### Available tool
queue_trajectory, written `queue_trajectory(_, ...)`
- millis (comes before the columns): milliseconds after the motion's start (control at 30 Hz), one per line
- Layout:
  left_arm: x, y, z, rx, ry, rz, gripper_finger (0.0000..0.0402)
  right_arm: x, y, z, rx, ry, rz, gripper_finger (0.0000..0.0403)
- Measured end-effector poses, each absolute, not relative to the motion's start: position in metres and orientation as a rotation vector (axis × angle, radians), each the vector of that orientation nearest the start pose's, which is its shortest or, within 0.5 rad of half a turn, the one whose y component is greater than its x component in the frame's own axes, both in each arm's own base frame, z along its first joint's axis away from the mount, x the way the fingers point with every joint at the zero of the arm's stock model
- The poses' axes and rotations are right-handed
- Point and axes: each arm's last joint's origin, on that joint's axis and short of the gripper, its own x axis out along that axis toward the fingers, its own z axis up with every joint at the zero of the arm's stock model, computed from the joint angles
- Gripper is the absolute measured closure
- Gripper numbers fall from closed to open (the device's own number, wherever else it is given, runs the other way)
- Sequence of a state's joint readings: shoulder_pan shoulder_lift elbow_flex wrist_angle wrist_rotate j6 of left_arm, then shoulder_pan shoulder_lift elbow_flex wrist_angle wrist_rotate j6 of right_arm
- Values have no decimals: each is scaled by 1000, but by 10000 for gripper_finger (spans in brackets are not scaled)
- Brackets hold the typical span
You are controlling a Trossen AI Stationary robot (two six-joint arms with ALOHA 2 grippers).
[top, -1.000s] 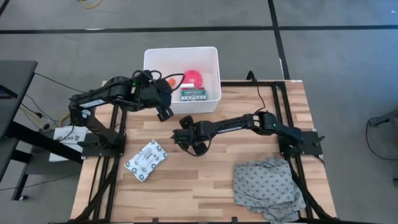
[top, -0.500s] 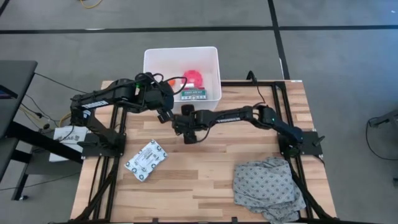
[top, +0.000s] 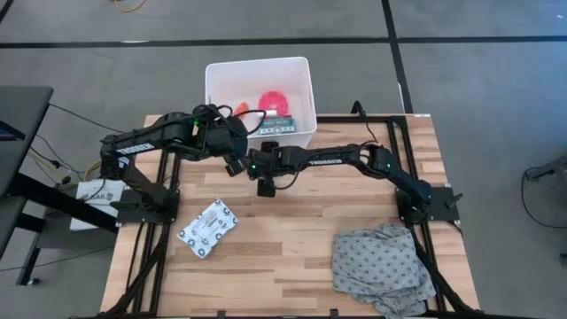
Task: Pick & place medical supplies in basket/bin
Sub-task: Put the white bandage into the white bin
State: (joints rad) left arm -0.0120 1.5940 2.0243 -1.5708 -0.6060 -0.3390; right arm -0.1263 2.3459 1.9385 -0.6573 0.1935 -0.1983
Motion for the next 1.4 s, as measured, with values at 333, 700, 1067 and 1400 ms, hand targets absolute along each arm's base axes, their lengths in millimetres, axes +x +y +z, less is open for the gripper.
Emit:
queue_trajectory(333, 262, 13, 441, 52, 990, 702, 210, 495, -43, 165, -215, 1119, -124, 143)
queue_trajectory(700, 262, 13, 441, 51, 990, 702, 210, 479, 41, 161, -123, 1273, 63, 143)
queue_trajectory(1067, 262, 13, 441, 32, 990, 697, 210, 488, 73, 176, -582, 1113, -36, 143)
queue_trajectory(1400, 262, 13, 441, 21, 990, 693, 210, 495, 4, 176, -387, 1122, -203, 143)
